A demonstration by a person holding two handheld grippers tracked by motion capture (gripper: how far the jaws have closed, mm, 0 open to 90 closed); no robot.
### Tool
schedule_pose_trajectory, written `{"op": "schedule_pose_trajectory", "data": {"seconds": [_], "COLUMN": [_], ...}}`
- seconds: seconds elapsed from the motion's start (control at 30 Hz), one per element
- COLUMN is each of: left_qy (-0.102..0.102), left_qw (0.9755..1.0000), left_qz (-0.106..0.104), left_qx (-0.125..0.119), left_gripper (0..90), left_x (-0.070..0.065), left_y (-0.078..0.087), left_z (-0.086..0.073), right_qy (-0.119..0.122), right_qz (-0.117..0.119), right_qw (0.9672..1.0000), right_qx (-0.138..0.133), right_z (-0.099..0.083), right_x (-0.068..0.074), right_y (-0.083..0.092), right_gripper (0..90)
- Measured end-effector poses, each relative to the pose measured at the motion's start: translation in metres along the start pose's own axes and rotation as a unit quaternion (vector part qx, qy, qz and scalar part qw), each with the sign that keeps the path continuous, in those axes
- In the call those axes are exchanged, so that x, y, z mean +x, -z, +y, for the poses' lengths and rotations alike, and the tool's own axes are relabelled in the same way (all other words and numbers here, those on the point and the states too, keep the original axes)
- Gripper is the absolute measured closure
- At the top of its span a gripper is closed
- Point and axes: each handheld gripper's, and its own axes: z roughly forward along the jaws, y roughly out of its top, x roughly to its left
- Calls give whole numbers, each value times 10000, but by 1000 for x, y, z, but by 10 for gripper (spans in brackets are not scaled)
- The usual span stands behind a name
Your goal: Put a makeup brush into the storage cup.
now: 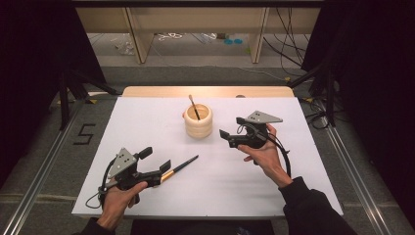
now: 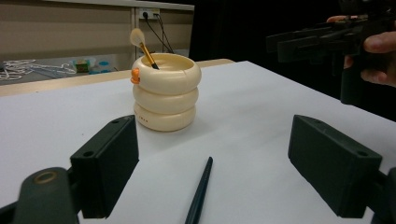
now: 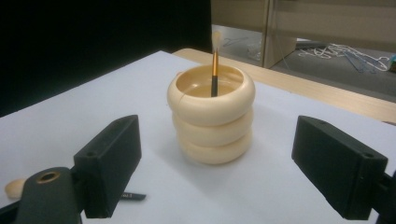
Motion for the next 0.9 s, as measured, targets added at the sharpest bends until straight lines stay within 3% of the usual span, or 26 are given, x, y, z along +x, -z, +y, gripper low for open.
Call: {"op": "schedule_pose_trajectory", "data": {"seconds": [0.9], "left_qy": [15], "left_qw": [9999], "left_qz": [56], "left_qx": [125], "left_gripper": [158], "left_x": [0], "left_y": [-1], "left_z": [-1], "right_qy": [36], "right_qz": [49], "right_qw": [9999], "right_qx": [108], "right_z": [-30], "right_x": [11], "right_y": [37], "right_gripper": [158]}}
